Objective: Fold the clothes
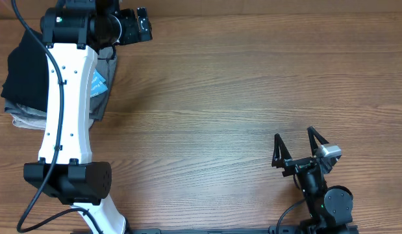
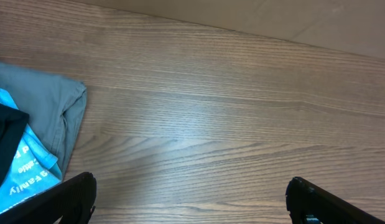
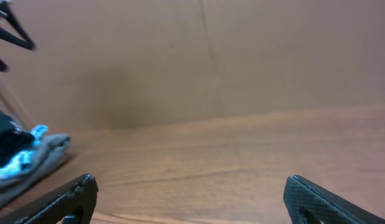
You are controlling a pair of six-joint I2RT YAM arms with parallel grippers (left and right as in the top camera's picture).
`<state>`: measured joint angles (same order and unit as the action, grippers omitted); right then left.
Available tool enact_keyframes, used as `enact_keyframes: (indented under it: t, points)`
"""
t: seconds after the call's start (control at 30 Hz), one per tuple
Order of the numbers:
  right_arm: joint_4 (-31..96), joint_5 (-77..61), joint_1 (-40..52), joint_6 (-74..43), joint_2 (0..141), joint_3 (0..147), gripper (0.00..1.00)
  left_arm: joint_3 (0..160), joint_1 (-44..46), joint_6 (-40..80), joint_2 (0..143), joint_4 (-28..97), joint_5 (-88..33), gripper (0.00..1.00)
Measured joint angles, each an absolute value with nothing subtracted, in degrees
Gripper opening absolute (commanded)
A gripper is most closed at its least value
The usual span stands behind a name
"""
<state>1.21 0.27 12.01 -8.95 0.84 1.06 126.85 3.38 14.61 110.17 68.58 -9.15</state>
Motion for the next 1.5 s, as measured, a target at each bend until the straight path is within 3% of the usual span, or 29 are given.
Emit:
enact_keyframes:
  t: [0.5, 0.8, 1.5]
  points:
    - [5.1, 0.4, 1.5, -5.7, 0.8, 1.1, 1.00, 126.8, 3.4, 14.6, 110.2, 68.6, -9.1, 1.00]
    - [5.1, 0.3, 1.5, 4.6, 0.8, 1.1, 1.00, 126.8, 3.4, 14.6, 110.2, 68.6, -9.1, 1.00]
    - [5.1, 0.2, 1.5, 6.1, 0.8, 1.1, 1.00, 126.8, 3.4, 14.6, 110.2, 68.6, -9.1, 1.00]
